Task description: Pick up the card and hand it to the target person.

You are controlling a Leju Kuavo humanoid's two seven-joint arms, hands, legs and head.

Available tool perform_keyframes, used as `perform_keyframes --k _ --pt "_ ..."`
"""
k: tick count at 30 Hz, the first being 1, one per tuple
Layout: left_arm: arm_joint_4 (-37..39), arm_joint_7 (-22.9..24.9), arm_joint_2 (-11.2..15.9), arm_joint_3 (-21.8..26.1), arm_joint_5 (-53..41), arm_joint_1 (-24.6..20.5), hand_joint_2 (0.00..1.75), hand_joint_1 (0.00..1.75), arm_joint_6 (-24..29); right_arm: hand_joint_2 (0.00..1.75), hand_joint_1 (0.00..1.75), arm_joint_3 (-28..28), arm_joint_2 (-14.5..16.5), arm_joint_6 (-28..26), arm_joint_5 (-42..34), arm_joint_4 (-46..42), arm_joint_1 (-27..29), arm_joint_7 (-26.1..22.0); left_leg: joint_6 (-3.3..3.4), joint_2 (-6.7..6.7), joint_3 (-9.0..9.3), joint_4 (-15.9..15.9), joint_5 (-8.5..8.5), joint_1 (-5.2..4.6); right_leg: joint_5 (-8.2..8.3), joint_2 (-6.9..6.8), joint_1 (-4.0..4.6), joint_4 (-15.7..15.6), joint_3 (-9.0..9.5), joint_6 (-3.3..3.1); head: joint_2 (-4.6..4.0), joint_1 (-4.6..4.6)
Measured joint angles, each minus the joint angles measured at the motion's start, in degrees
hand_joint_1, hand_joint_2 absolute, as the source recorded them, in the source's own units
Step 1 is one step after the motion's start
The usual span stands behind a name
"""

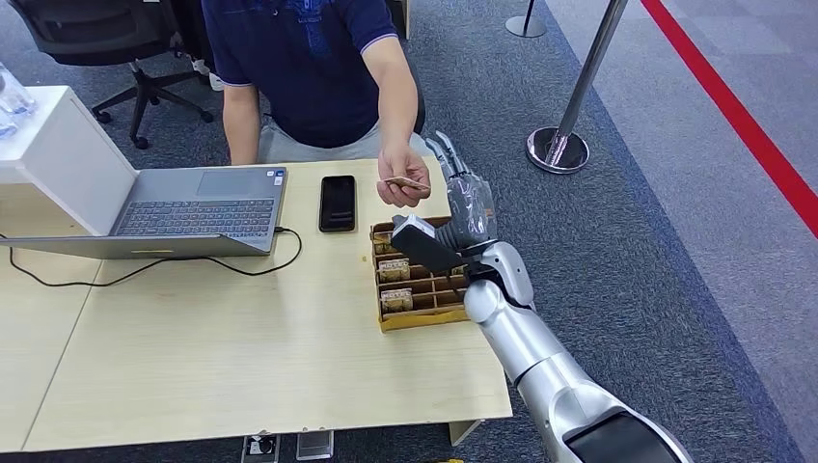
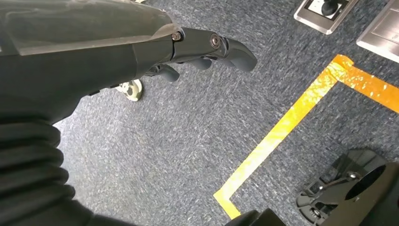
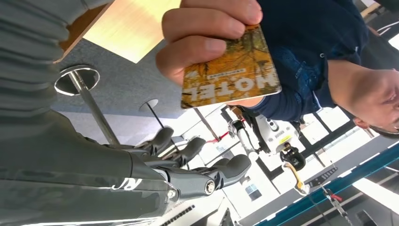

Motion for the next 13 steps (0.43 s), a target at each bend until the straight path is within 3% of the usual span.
perform_keyframes --k 13 --pt "0.0 -0.1 -0.1 1.1 0.1 0.4 0.0 0.0 -1.4 0.0 0.0 -0.5 0.3 -0.7 -0.1 0.3 -0.2 0.4 0.0 0.0 0.0 0.0 0.0 0.0 0.0 0.0 0.0 0.0 0.0 0.0 0.0 -0.03"
